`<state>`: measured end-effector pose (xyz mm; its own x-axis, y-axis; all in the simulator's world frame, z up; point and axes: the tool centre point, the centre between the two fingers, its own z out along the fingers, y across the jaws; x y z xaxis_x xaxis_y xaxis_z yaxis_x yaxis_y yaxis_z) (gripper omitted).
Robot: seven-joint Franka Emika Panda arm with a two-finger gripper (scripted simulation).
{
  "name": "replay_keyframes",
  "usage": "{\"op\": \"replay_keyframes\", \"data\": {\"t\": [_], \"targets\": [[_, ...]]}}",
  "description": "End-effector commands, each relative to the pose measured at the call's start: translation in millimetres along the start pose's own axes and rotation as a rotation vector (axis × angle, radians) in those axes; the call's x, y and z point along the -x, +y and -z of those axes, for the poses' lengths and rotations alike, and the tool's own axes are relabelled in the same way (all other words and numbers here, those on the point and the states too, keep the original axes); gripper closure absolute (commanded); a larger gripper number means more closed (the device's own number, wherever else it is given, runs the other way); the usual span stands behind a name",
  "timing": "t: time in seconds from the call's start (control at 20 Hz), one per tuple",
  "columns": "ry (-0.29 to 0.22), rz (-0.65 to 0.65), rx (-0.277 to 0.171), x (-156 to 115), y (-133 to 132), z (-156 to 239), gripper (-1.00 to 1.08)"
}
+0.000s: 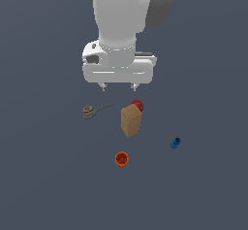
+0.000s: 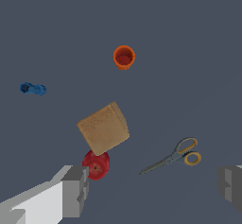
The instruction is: Pick up a designated object from a clutter of objects.
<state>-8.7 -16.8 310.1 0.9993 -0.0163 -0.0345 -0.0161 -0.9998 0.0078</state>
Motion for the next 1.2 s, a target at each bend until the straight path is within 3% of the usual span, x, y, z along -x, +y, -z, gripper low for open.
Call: {"op": "replay_keyframes", "data": {"t": [0.0, 0.6, 1.15], "targets": [[0.0, 0.0, 0.0, 0.0, 0.0, 0.0, -0.92], [0.003, 0.07, 0.029, 2.9, -4.5, 2.3, -0.92], [0.006, -0.007, 0.025, 1.5, -7.5, -6.1, -0.92]]}}
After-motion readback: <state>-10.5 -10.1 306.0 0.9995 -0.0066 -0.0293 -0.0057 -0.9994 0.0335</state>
